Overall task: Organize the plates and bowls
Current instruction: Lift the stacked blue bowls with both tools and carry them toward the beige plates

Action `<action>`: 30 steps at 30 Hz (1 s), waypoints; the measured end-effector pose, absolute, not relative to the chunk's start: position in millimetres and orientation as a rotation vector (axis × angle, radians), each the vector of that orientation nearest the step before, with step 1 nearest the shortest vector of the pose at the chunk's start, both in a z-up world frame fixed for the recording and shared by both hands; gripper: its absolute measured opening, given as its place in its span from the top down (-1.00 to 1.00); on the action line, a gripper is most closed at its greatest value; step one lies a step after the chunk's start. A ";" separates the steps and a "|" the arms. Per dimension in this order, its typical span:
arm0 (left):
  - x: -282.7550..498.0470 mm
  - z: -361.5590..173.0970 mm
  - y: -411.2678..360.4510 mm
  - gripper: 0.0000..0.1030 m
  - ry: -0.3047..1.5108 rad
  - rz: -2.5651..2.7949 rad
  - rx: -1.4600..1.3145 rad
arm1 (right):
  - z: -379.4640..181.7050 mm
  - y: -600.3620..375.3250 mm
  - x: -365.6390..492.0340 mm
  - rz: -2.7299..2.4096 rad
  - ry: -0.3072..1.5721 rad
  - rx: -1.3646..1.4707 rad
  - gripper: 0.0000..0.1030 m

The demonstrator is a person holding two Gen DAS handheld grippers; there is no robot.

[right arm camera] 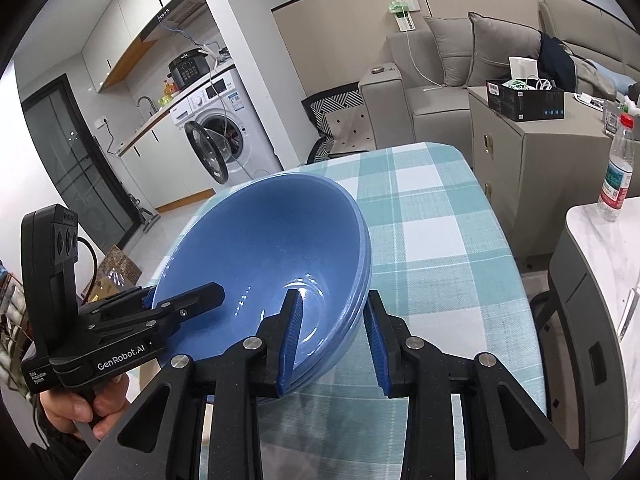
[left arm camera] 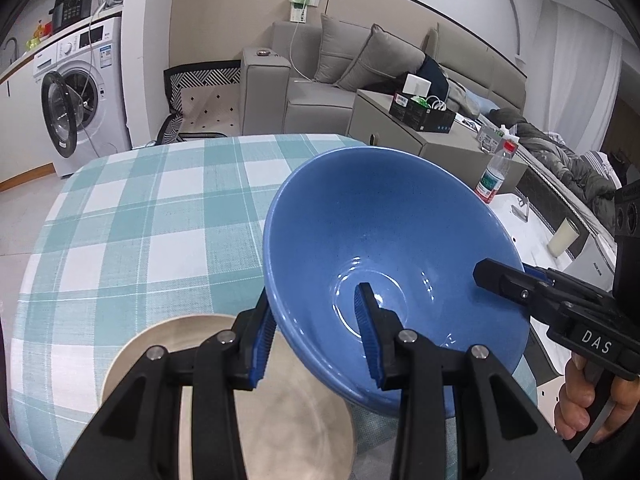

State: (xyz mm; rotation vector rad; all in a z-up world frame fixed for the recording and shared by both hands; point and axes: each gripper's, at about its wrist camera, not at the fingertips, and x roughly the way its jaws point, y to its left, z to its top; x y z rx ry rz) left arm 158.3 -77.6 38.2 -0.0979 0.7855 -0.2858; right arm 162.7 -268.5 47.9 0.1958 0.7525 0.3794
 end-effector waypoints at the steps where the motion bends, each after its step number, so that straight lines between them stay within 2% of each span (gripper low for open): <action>1: 157.0 39.6 -74.9 0.27 0.780 -0.281 -0.102 | 48.9 -265.9 161.8 0.383 0.749 0.196 0.38; 30: 116.3 43.6 0.2 0.27 0.702 -0.118 -0.143 | 48.9 -185.0 143.9 0.531 0.742 0.179 0.38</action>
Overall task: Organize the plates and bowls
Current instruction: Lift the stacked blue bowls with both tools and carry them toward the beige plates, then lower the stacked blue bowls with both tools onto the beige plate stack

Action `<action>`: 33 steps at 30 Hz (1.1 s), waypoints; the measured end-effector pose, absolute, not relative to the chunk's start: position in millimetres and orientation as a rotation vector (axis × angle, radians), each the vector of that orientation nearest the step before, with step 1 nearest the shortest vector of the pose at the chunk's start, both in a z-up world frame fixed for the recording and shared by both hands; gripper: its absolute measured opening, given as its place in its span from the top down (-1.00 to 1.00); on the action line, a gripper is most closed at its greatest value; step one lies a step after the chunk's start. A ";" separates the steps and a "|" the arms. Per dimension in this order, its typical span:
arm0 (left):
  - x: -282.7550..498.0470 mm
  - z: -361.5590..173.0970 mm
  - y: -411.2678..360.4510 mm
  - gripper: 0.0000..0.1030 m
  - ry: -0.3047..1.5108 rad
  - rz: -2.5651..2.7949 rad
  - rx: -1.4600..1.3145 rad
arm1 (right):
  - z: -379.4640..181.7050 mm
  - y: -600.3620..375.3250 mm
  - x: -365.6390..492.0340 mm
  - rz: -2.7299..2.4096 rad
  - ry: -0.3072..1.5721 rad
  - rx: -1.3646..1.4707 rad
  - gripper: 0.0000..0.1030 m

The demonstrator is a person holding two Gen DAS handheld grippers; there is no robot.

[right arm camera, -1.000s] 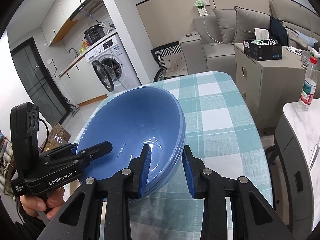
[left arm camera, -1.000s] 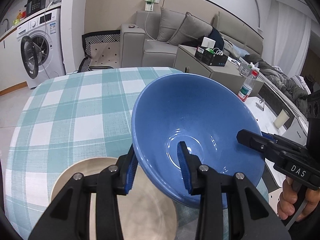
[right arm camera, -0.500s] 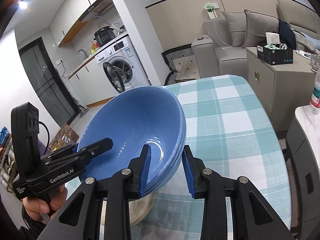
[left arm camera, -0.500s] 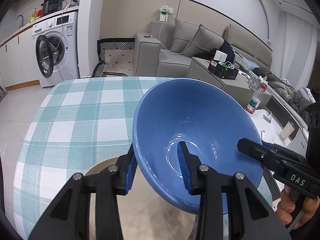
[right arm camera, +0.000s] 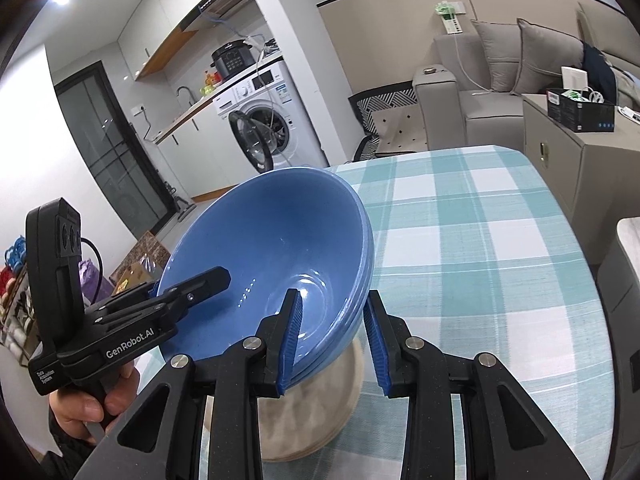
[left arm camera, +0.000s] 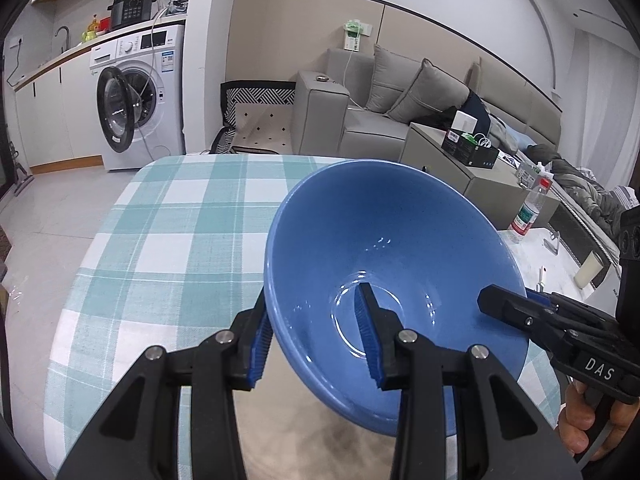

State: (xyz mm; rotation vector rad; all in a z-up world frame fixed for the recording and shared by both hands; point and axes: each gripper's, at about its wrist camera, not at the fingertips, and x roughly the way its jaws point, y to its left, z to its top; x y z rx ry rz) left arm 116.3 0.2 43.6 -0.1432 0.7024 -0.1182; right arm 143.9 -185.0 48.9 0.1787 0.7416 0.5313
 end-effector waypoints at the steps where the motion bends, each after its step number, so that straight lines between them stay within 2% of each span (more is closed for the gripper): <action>1: 114.8 43.7 2.5 0.27 0.701 -0.114 -0.142 | 48.7 -182.7 144.0 0.535 0.743 0.177 0.38; 33: 110.9 9.5 42.4 0.24 0.790 -0.092 -0.204 | 13.8 -147.8 152.3 0.595 0.866 0.197 0.35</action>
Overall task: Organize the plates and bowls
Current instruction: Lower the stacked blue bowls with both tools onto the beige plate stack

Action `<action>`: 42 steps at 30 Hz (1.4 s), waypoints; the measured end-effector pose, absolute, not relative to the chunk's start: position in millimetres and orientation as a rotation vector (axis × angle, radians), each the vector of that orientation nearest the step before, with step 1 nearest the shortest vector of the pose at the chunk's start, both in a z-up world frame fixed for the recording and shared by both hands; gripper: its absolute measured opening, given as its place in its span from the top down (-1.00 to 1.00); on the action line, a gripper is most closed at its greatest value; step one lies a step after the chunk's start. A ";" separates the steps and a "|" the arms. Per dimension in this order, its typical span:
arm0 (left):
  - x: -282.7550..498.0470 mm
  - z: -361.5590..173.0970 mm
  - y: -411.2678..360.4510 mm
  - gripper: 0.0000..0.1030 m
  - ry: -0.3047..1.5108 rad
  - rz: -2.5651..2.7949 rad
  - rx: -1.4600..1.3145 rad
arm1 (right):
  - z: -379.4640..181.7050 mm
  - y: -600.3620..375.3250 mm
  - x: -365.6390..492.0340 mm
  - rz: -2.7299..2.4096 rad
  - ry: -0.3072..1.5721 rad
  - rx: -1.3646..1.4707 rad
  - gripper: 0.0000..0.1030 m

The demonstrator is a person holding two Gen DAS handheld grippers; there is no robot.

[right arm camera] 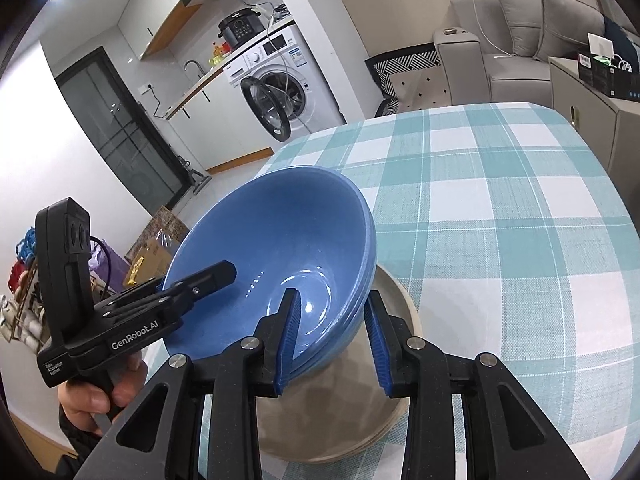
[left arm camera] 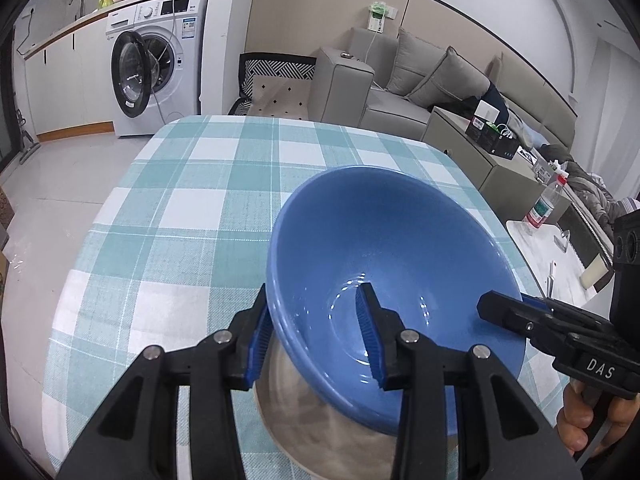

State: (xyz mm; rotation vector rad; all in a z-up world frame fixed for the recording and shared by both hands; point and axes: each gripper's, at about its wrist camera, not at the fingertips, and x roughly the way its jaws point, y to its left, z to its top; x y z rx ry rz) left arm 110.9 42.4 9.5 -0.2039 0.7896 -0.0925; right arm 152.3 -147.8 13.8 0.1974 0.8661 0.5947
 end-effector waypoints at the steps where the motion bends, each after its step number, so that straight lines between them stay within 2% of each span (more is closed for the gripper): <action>1: 111.0 9.6 42.1 0.24 0.788 -0.091 -0.201 | 13.7 -147.2 152.4 0.594 0.865 0.195 0.35; 12: 111.4 9.6 40.3 0.21 0.775 -0.099 -0.178 | 13.4 -146.5 152.6 0.588 0.858 0.187 0.35; 18: 110.4 9.5 36.9 0.10 0.778 -0.107 -0.160 | 13.2 -144.6 152.6 0.584 0.856 0.173 0.34; 37: 109.3 5.3 35.8 0.07 0.781 -0.106 -0.142 | 12.9 -145.1 151.3 0.581 0.858 0.170 0.30; 42: 109.5 5.2 36.4 0.00 0.781 -0.119 -0.152 | 12.5 -143.8 150.2 0.590 0.855 0.155 0.22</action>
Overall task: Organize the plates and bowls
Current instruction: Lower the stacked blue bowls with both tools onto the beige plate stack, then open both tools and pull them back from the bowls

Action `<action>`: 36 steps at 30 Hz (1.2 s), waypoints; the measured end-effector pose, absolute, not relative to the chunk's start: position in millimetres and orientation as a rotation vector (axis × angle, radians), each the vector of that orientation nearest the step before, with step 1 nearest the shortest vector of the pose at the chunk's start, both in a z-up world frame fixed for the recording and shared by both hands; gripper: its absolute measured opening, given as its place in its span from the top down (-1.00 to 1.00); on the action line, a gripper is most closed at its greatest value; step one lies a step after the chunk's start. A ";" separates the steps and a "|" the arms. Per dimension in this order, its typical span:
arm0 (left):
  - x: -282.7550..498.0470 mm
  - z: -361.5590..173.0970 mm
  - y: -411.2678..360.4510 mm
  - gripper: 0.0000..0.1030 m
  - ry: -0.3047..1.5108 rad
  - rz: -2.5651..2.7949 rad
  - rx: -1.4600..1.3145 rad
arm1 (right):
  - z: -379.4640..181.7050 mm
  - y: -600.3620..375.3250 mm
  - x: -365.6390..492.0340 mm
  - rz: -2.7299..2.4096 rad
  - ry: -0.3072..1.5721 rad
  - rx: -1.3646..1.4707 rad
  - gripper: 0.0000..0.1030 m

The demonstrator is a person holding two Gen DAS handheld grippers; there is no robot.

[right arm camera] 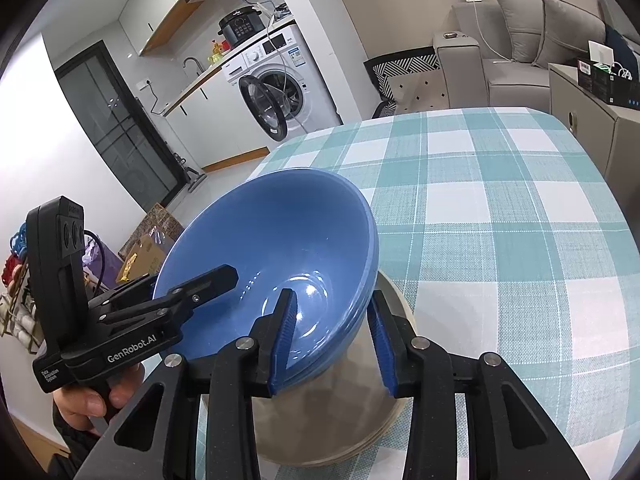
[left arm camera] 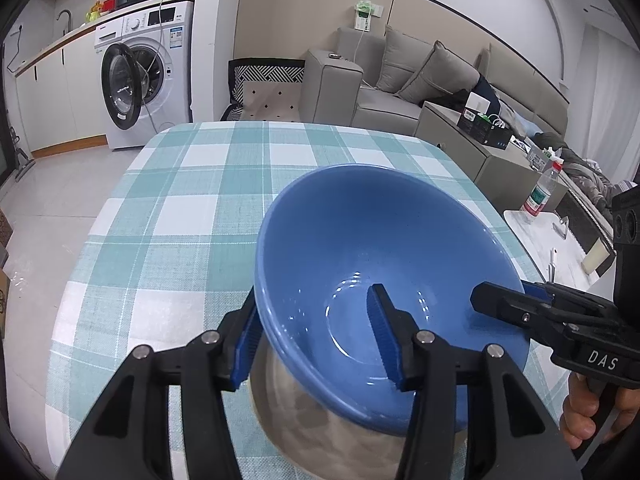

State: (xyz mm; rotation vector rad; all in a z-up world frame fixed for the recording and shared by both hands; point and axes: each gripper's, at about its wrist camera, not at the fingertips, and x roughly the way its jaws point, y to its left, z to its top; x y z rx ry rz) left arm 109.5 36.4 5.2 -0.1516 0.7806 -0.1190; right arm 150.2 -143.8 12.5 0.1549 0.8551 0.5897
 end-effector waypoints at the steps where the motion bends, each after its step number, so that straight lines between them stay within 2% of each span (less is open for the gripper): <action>1: 109.4 5.2 35.7 -0.01 0.782 -0.122 -0.146 | 12.7 -142.6 149.4 0.591 0.854 0.150 0.21; 4: 106.9 7.9 35.3 -0.18 0.771 -0.124 -0.136 | 13.2 -139.0 147.0 0.602 0.846 0.124 0.06; 7: 103.2 12.2 38.4 -0.22 0.758 -0.128 -0.140 | 14.6 -137.0 145.3 0.604 0.838 0.104 -0.20; 9: 100.1 16.4 40.5 -0.38 0.744 -0.121 -0.133 | 15.9 -137.6 144.0 0.602 0.828 0.094 -0.47; 10: 97.0 19.6 42.0 -0.54 0.727 -0.114 -0.128 | 16.6 -138.4 143.7 0.605 0.824 0.094 -0.52; 12: 91.9 24.2 44.8 -0.63 0.705 -0.113 -0.123 | 18.1 -140.5 143.9 0.607 0.818 0.089 -0.64; 14: 87.2 28.5 46.6 -0.89 0.689 -0.112 -0.111 | 19.8 -141.9 143.1 0.601 0.808 0.074 -0.70; 15: 83.7 30.9 47.0 -0.95 0.673 -0.106 -0.099 | 20.6 -142.8 142.1 0.600 0.800 0.062 -0.74; 19: 70.8 36.2 48.1 -1.00 0.608 -0.075 -0.035 | 22.5 -147.1 136.0 0.603 0.769 0.038 -0.98; 25: 57.3 36.5 50.0 -1.00 0.553 -0.034 0.045 | 24.8 -154.3 124.2 0.615 0.697 -0.005 -0.99; 36: 31.0 24.8 71.4 -1.00 0.444 0.047 0.034 | 12.9 -173.5 96.1 0.631 0.565 0.005 -0.99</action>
